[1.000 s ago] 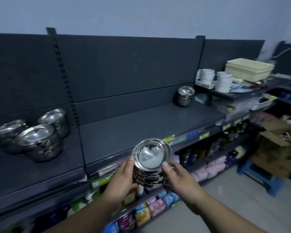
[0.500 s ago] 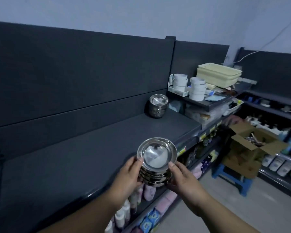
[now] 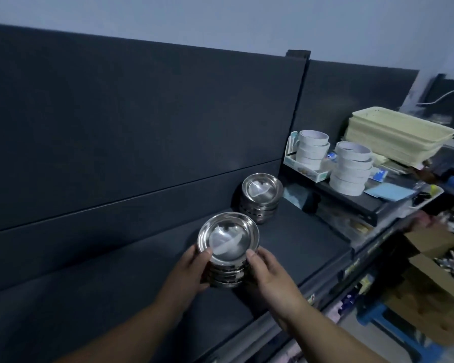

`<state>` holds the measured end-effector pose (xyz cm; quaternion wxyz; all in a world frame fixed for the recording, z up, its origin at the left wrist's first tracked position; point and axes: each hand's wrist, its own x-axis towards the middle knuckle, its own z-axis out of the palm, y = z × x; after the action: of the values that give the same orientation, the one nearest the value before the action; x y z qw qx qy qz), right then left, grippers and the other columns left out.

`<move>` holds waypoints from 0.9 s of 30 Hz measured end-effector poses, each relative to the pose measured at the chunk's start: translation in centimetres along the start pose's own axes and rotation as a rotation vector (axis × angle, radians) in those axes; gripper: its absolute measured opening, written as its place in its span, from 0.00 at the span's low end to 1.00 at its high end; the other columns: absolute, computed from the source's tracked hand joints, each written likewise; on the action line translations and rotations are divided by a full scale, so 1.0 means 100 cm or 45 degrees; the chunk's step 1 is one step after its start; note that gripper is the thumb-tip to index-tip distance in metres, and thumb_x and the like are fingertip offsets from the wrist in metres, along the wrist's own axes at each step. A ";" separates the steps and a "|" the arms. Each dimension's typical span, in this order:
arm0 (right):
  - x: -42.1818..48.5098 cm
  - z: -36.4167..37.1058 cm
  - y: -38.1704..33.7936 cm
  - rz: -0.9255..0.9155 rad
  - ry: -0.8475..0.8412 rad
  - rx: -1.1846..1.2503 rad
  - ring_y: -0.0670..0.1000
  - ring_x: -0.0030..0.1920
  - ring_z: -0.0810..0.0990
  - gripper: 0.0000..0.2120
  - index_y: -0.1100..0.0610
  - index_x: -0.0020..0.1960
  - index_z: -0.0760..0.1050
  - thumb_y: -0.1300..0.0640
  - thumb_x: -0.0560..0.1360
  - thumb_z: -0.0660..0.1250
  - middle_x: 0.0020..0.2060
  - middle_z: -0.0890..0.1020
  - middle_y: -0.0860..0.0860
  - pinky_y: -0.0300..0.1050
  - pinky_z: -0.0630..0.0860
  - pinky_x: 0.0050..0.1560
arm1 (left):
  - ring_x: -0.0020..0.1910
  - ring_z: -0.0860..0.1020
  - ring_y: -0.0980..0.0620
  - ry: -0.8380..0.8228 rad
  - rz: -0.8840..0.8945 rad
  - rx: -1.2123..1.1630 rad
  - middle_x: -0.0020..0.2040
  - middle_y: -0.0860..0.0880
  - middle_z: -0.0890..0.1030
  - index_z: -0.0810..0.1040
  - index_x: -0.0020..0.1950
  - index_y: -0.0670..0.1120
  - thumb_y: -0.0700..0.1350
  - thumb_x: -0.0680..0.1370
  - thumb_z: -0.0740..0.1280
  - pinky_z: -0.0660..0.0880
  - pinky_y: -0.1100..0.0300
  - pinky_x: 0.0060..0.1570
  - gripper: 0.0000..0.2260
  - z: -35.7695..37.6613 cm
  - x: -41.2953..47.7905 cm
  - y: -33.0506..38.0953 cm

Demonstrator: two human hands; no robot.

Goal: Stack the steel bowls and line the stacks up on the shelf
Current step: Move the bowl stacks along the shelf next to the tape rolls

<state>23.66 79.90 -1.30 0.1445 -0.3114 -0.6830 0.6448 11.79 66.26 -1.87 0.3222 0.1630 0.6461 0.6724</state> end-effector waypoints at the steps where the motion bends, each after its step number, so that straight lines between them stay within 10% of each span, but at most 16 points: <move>1: 0.013 -0.003 -0.004 -0.007 -0.035 -0.010 0.44 0.62 0.77 0.48 0.44 0.71 0.66 0.22 0.57 0.66 0.62 0.79 0.43 0.50 0.70 0.69 | 0.54 0.82 0.50 0.048 0.026 -0.015 0.54 0.51 0.84 0.78 0.57 0.56 0.54 0.78 0.64 0.80 0.51 0.52 0.10 0.004 0.009 0.000; 12: 0.136 -0.038 -0.022 0.001 -0.448 0.016 0.40 0.54 0.80 0.21 0.44 0.64 0.73 0.41 0.72 0.67 0.54 0.82 0.40 0.50 0.77 0.62 | 0.54 0.81 0.52 0.541 0.026 -0.122 0.53 0.53 0.84 0.78 0.57 0.56 0.54 0.77 0.64 0.78 0.53 0.53 0.10 0.061 0.078 0.009; 22: 0.173 -0.033 -0.014 0.070 -0.578 0.100 0.41 0.60 0.78 0.37 0.42 0.69 0.68 0.33 0.62 0.70 0.60 0.80 0.40 0.50 0.73 0.66 | 0.55 0.81 0.47 0.708 0.002 -0.246 0.53 0.45 0.84 0.76 0.61 0.47 0.47 0.80 0.62 0.76 0.57 0.49 0.11 0.077 0.101 0.011; 27: 0.171 -0.034 -0.005 0.049 -0.556 0.044 0.42 0.60 0.78 0.37 0.42 0.66 0.72 0.30 0.60 0.71 0.58 0.81 0.40 0.52 0.72 0.67 | 0.59 0.80 0.51 0.704 0.010 -0.235 0.57 0.49 0.83 0.74 0.64 0.49 0.49 0.79 0.64 0.73 0.53 0.63 0.14 0.076 0.089 0.007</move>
<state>12.50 93.02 -3.89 -0.0141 -0.1748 -0.6807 0.7113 9.85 77.84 -2.10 0.1448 -0.0538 0.6449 0.7485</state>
